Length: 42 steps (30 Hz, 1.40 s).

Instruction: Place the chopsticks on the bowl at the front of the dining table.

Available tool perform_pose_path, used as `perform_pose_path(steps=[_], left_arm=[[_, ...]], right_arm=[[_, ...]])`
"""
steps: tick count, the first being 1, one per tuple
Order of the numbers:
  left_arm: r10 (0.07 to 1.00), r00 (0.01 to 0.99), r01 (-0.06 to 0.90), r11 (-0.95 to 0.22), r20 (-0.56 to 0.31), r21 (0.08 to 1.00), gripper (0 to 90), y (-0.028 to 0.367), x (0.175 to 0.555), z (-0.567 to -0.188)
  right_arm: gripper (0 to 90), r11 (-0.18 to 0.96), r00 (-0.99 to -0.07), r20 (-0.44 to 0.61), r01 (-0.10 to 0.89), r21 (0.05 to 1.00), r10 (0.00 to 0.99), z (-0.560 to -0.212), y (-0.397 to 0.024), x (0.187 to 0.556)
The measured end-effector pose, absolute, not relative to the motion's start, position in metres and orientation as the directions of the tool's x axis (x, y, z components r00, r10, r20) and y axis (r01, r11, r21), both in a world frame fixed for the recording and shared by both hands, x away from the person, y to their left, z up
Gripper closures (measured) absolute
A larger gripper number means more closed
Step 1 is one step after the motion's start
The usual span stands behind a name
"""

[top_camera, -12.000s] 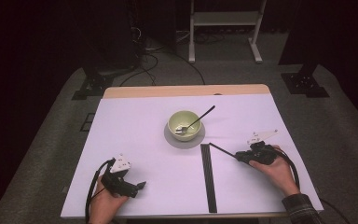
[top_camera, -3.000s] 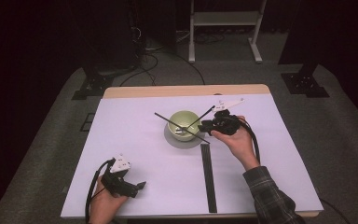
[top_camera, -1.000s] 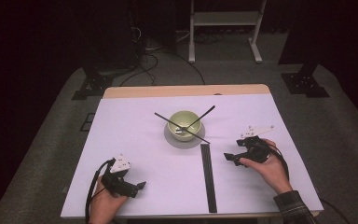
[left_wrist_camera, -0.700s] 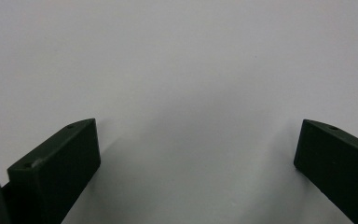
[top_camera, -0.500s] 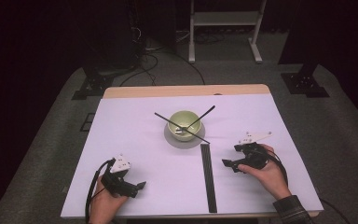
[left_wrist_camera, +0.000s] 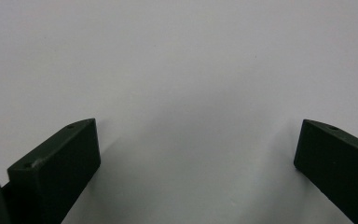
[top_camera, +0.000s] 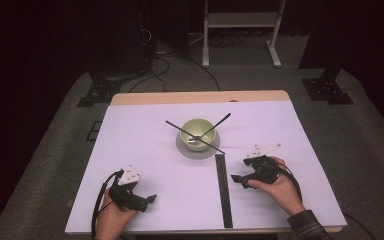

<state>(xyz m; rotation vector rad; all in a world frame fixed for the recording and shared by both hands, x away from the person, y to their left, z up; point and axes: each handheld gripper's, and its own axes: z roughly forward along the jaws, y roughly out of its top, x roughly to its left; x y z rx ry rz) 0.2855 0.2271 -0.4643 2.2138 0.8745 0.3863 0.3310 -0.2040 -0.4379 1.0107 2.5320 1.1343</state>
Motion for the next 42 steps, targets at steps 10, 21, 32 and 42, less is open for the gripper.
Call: perform_pose_path(steps=[10,21,32,42], left_arm=[[0.688,0.726,0.474,-0.516,0.015,0.714,0.0,0.227,0.285,-0.464],[0.688,0.726,0.474,-0.516,0.015,0.714,0.0,0.227,0.285,-0.464],[0.687,0.726,0.473,-0.516,0.015,0.714,0.0,0.227,0.286,-0.464],[0.688,0.726,0.474,-0.516,0.015,0.714,0.0,0.227,0.285,-0.464]], right_arm=[[18.4,0.536,-0.780,0.076,0.493,0.685,0.621,-0.447,-0.183,0.329],[18.4,0.564,-0.788,0.062,0.491,0.664,0.613,-0.452,-0.177,0.328],[18.7,0.578,-0.790,0.043,0.484,0.657,0.612,-0.454,-0.176,0.327],[18.7,0.578,-0.790,0.041,0.481,0.659,0.611,-0.453,-0.177,0.325]])
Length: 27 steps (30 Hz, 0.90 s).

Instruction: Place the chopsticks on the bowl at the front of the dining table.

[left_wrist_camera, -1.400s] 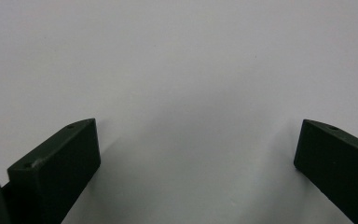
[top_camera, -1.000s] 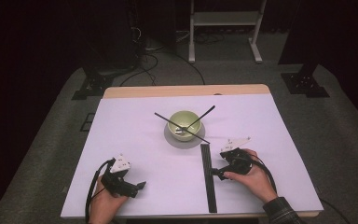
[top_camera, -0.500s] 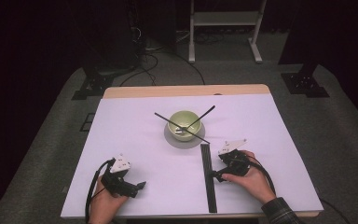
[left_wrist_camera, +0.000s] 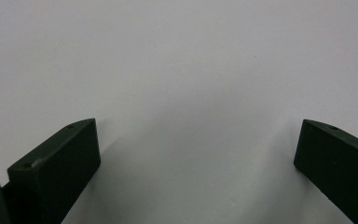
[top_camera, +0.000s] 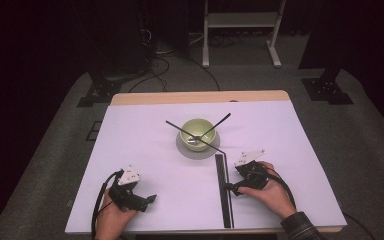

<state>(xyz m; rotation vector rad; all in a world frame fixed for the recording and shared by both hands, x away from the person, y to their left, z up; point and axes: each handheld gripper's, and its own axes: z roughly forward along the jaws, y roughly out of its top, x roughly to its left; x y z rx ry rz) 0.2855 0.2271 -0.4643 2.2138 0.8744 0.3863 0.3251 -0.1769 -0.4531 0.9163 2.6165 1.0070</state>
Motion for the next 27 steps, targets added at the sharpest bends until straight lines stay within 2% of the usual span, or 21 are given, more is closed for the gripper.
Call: perform_pose_path(steps=[27], left_arm=[[0.688,0.726,0.473,-0.516,0.016,0.714,0.0,0.227,0.285,-0.464]], right_arm=[[18.7,0.605,-0.819,0.026,0.444,0.661,0.573,-0.452,-0.176,0.274]])
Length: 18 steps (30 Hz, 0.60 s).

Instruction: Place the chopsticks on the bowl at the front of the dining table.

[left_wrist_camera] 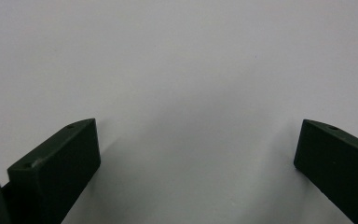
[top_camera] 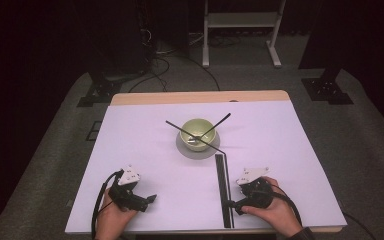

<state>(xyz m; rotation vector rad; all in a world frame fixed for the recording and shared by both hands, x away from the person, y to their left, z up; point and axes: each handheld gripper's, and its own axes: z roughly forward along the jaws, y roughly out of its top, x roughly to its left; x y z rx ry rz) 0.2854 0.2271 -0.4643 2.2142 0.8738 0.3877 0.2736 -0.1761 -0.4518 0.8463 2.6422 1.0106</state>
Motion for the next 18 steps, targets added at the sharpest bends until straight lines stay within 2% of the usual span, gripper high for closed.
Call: perform_pose_path(steps=[18], left_arm=[[0.688,0.726,0.473,-0.516,0.016,0.714,0.0,0.227,0.285,-0.464]], right_arm=[[18.7,0.629,-0.826,-0.001,0.429,0.648,0.564,-0.455,-0.177,0.256]])
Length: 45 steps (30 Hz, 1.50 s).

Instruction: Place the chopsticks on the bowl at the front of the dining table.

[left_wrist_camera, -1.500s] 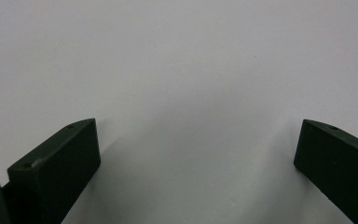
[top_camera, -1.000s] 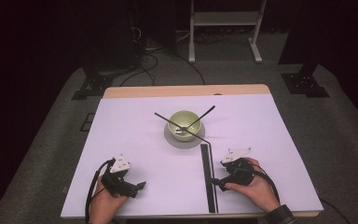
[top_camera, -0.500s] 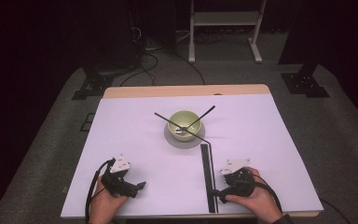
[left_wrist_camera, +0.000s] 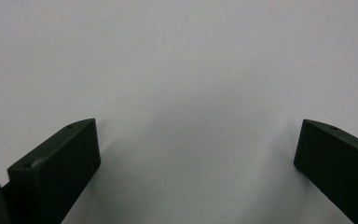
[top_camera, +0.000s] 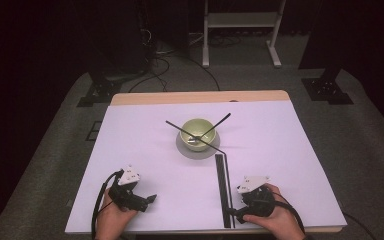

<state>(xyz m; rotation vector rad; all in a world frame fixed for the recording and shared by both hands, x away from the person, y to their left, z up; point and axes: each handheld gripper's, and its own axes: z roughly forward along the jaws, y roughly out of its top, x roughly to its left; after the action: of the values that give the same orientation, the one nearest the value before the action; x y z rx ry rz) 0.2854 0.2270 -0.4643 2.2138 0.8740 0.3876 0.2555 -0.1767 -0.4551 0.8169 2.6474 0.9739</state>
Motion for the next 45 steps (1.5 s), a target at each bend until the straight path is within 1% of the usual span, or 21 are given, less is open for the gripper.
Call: perform_pose_path(steps=[20,45], left_arm=[[0.688,0.726,0.474,-0.516,0.016,0.714,0.0,0.227,0.285,-0.464],[0.688,0.726,0.474,-0.516,0.015,0.714,0.0,0.227,0.285,-0.464]], right_arm=[[18.2,0.626,-0.809,-0.006,0.451,0.636,0.588,-0.454,-0.194,0.261],[18.4,0.597,-0.762,-0.008,0.501,0.627,0.648,-0.453,-0.224,0.270]])
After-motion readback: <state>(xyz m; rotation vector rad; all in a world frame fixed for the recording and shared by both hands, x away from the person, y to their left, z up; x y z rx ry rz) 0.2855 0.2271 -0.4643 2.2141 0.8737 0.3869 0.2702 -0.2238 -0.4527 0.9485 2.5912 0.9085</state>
